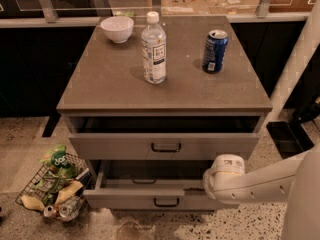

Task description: Open middle drawer

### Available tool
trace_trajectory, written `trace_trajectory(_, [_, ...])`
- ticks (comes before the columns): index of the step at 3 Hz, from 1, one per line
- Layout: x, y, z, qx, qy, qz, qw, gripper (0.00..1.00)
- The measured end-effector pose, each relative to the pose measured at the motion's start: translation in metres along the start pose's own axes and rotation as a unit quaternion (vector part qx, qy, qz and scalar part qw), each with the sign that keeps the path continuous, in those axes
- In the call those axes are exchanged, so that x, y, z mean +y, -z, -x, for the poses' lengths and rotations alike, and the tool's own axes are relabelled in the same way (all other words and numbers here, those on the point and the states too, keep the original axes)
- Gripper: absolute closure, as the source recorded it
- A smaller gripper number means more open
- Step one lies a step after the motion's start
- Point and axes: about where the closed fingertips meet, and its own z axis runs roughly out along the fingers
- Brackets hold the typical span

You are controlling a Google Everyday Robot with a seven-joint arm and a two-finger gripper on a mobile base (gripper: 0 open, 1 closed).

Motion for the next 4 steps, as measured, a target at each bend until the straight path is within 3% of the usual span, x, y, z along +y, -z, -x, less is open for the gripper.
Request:
trace_trajectory(2, [0.037,0.016,0.011,0.012,-0.023,0.057,0.998,1.0])
trace_trajectory(3, [0.037,0.016,0.011,0.012,-0.023,0.057,0.998,1.0])
trace_trajectory(4, [0.028,0.009,0.011,-0.009,-0.028,0.043,0.9986,1.0])
